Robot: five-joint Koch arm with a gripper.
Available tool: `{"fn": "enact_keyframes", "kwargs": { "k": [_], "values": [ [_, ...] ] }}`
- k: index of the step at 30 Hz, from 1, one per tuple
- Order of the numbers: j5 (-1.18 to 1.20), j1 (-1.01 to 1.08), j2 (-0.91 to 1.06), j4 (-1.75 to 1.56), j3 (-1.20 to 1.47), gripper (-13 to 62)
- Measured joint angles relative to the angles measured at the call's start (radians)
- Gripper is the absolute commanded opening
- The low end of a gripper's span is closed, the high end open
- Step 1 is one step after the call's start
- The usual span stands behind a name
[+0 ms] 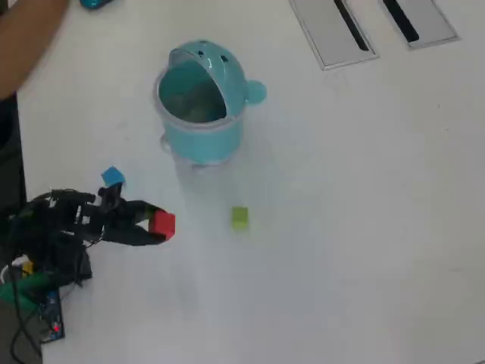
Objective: Grasp RGB lego blocks and put them in the bin one by one.
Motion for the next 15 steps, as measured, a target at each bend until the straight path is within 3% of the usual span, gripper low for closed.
{"fn": "enact_keyframes", "kwargs": {
  "k": [15],
  "values": [
    [0.002, -0.276, 0.025, -0.123, 0.087, 11.7]
  ]
}}
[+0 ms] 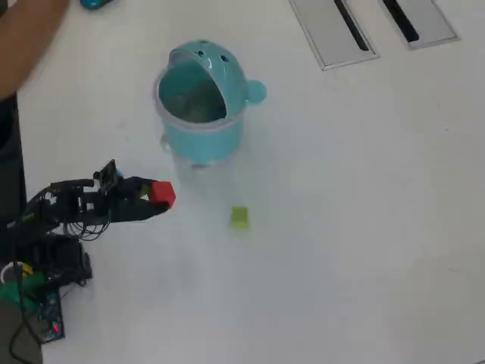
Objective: Grasp RGB lego blocks and put them in the bin one by one.
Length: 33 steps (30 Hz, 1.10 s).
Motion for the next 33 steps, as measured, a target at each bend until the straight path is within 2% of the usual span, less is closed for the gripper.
{"fn": "enact_keyframes", "kwargs": {
  "k": [11, 20, 33],
  "values": [
    [0.041, -0.213, 0.000, -0.129, 0.000, 11.7],
    [0.040, -0.307, -0.011, -0.225, 0.000, 11.7],
    [-0.014, -0.428, -0.199, -0.411, 0.000, 11.6]
  ]
}}
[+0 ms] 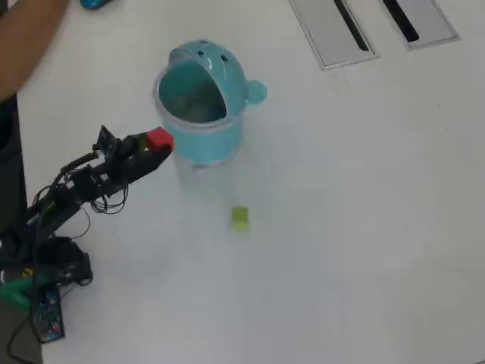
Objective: Grasp RGB lego blocks and put them in the bin one by one.
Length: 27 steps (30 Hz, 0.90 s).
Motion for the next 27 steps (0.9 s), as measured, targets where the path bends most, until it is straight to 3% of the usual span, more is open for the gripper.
{"fn": "enact_keyframes", "kwargs": {
  "k": [14, 27],
  "values": [
    [-0.011, -0.098, -0.179, -0.091, -0.017, 11.5],
    [-0.048, -0.153, -0.465, -0.140, -0.411, 11.5]
  ]
}}
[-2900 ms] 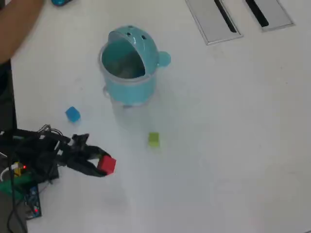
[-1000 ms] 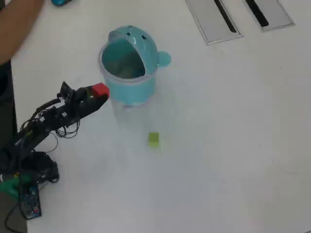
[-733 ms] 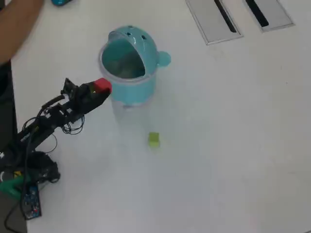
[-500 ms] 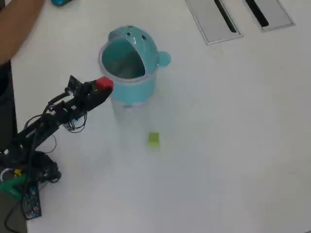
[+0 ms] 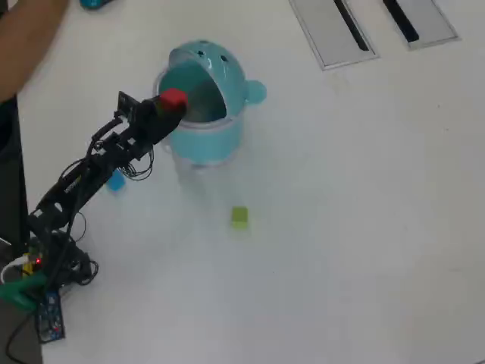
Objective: Grasp RGB lego blocks and put them in the bin one by one.
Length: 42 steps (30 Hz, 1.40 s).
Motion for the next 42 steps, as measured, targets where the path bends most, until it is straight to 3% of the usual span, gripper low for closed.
{"fn": "enact_keyframes", "kwargs": {
  "k": [10, 17, 21, 23, 29, 42],
  "values": [
    [-0.002, -0.061, -0.152, 0.000, -0.044, 11.6],
    [-0.008, -0.077, -0.258, 0.000, -0.236, 12.3],
    [-0.006, -0.080, -0.288, 0.000, -0.236, 15.6],
    [0.037, -0.080, -0.298, 0.000, -0.236, 23.8],
    [0.107, -0.069, -0.295, 0.000, -0.236, 25.5],
    [0.107, 0.204, -0.106, 0.290, -0.238, 25.4]
  ]
}}
